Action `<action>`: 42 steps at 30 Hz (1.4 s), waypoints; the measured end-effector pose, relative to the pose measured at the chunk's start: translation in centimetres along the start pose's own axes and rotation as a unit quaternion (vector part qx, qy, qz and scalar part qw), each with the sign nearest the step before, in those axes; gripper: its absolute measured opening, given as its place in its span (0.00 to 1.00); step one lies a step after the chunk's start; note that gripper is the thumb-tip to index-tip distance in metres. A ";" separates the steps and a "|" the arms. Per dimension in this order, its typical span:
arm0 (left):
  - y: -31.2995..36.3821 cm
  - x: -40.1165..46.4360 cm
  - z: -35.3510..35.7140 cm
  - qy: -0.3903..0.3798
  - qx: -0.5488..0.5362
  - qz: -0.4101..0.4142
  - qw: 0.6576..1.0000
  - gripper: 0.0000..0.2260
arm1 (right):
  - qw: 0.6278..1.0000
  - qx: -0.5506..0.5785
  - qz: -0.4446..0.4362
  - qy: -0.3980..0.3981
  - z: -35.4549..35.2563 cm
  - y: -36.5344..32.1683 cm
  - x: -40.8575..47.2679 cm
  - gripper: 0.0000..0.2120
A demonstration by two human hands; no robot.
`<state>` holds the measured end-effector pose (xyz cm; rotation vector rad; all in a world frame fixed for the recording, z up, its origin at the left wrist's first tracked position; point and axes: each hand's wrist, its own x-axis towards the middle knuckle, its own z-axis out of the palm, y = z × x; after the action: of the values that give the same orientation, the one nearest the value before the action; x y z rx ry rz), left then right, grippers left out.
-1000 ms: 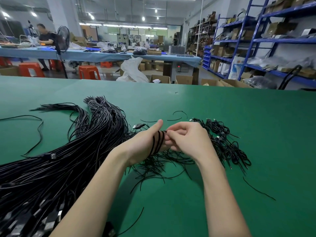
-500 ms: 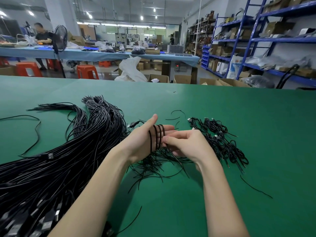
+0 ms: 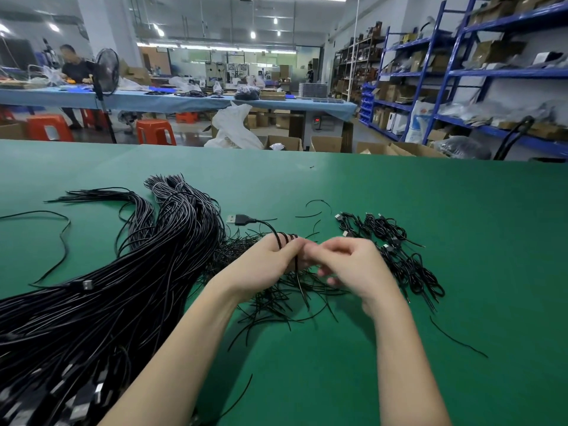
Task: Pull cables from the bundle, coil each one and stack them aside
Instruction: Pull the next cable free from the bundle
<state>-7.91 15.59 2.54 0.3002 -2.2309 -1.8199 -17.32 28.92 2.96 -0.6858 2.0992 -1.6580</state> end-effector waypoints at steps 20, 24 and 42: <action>2.7 -2.5 -1.0 -0.351 -0.002 0.045 0.935 0.14 | 0.960 0.067 -0.169 -0.215 0.7 -1.3 -1.4 0.10; 2.5 -2.9 -1.4 -0.351 -0.079 0.034 0.933 0.15 | 0.951 0.076 -0.162 -0.253 0.0 -1.6 -1.6 0.09; 1.8 -2.9 -1.8 -0.413 -0.156 0.018 0.897 0.10 | 0.926 0.151 -0.111 -0.328 -0.8 -1.1 -1.7 0.03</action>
<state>-4.57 15.15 4.46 -0.7046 -2.2812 -2.5593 -16.22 30.34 4.15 -1.2022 1.3022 -1.5228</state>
